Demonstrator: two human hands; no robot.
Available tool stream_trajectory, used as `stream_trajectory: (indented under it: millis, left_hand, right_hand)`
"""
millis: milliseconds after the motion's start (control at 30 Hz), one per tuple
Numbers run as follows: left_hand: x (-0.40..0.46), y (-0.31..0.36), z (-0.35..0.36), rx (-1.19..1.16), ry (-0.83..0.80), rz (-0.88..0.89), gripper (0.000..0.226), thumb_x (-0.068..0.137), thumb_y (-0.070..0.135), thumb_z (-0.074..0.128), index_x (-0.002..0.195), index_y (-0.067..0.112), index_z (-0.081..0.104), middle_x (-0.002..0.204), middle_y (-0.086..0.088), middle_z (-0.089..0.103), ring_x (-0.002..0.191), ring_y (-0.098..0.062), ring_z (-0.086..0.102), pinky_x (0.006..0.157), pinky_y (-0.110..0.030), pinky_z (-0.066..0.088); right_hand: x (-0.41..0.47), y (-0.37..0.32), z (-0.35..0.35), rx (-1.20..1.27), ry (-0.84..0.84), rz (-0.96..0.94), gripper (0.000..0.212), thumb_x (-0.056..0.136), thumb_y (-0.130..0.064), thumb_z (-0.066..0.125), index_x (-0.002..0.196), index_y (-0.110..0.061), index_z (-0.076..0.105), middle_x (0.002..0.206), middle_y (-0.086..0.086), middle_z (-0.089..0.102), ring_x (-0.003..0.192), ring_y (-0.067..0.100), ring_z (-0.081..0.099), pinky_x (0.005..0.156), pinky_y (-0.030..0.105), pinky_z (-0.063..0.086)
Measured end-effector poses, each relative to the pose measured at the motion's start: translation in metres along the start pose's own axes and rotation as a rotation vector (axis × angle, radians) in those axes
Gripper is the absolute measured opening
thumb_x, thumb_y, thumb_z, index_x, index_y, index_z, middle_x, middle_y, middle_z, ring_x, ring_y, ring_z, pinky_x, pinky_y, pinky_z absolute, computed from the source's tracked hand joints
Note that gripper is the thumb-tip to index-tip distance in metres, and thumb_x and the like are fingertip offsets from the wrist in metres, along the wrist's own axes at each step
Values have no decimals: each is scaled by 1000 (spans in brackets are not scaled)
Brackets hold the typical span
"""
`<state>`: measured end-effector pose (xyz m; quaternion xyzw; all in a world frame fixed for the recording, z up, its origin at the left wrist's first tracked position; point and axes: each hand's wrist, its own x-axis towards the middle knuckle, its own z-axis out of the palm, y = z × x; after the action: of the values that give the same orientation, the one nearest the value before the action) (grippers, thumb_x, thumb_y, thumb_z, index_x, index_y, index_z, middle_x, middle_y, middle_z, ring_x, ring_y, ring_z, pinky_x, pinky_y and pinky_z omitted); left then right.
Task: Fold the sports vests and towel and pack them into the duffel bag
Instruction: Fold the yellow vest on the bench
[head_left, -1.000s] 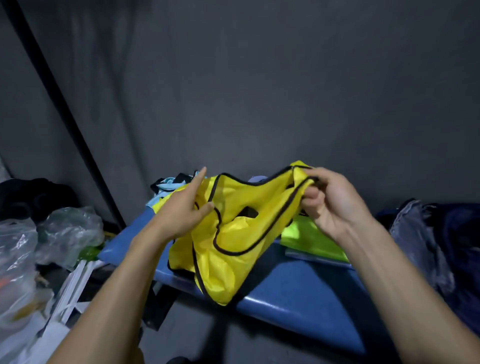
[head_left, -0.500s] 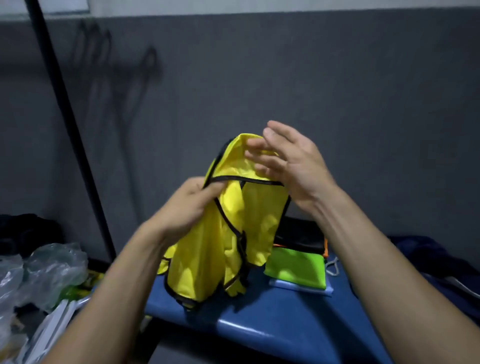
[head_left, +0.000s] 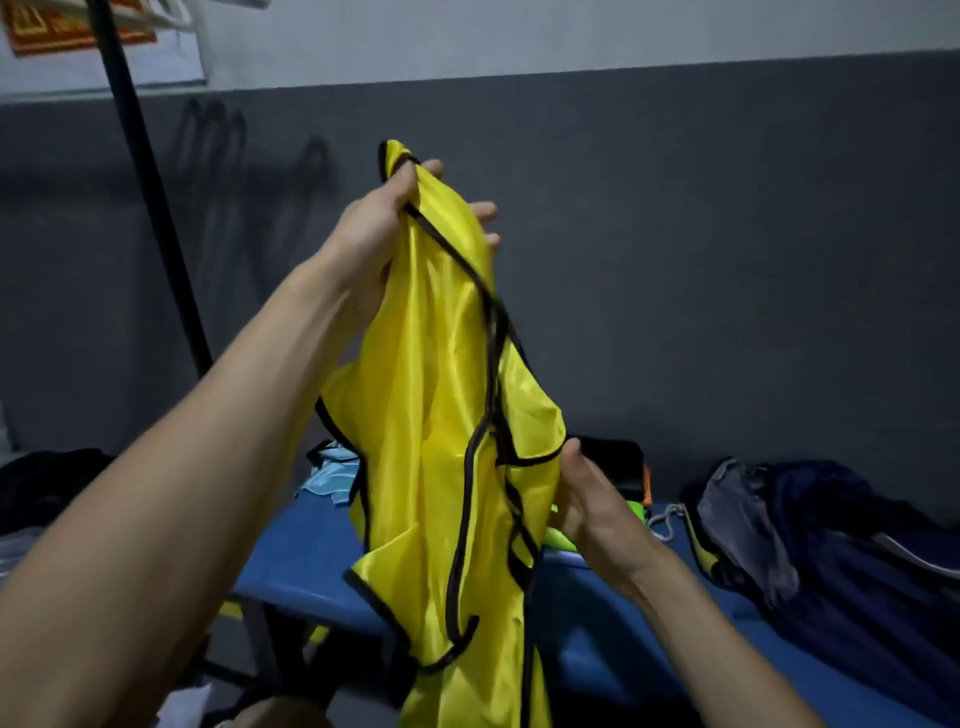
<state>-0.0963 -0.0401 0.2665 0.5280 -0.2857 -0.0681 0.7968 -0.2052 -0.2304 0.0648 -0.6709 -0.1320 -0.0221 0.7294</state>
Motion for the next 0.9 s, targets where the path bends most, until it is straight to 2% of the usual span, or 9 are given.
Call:
stream_trajectory:
  millis: [100,233,300,400,567,667,767,833,900]
  left_hand:
    - [9,-3,-2,-43,-22,20,50,111,47,22,157,29,21,126,-19,69,111,-41,70,85,-59,59]
    - [15,-12,-5,104,70,4,47,111,47,26,146,19,40,109,-18,76,90,-33,75,73,-46,63]
    - [19,-26,-20,308,154,13,45,111,41,33,129,8,58,85,-12,77,68,-24,73,61,-31,60]
    - [21,-57,-55,664,175,-118,34,106,31,52,94,7,73,68,-6,71,50,-11,64,54,-24,51]
    - [26,-98,-114,1074,111,-407,28,100,36,62,90,15,77,59,8,64,46,-4,54,47,-16,44]
    - [40,-101,-142,930,317,-326,31,87,41,72,92,11,78,84,-8,72,70,-16,61,73,-30,53]
    - [65,-99,-159,595,500,-184,58,70,55,68,103,7,75,88,-11,74,84,-24,67,81,-35,53]
    - [81,-110,-168,422,372,-241,56,84,60,66,107,8,72,101,-11,76,98,-27,72,93,-43,55]
    - [88,-132,-180,678,188,-397,64,87,69,62,110,10,70,108,-8,74,101,-24,70,98,-42,54]
  right_hand:
    - [-12,15,16,-433,0,74,85,57,-89,69,121,-35,57,118,-22,68,111,-5,63,93,19,49]
    - [-1,48,12,-479,114,114,9,95,-22,71,88,-18,68,71,-11,66,60,3,58,60,28,46]
    - [8,46,-2,-332,238,141,18,99,-9,63,83,-13,70,67,-5,70,59,8,62,59,27,48]
    - [21,35,-16,-188,286,181,17,98,-5,59,98,-1,75,94,16,77,79,21,72,70,29,56]
    - [52,21,-42,5,438,170,25,102,-16,55,97,-6,78,86,11,77,79,23,71,74,32,56]
    - [67,17,-62,-149,415,252,26,99,-10,53,83,-10,74,67,0,71,63,13,67,56,20,49]
    - [84,20,-62,-173,313,368,28,99,-9,53,79,-9,71,66,6,68,57,17,65,55,24,51]
    - [105,23,-55,-24,308,350,24,99,-3,53,84,-4,72,70,11,71,58,19,68,56,28,57]
    - [130,26,-49,85,365,310,25,98,1,50,88,-3,72,70,11,71,59,19,69,57,30,59]
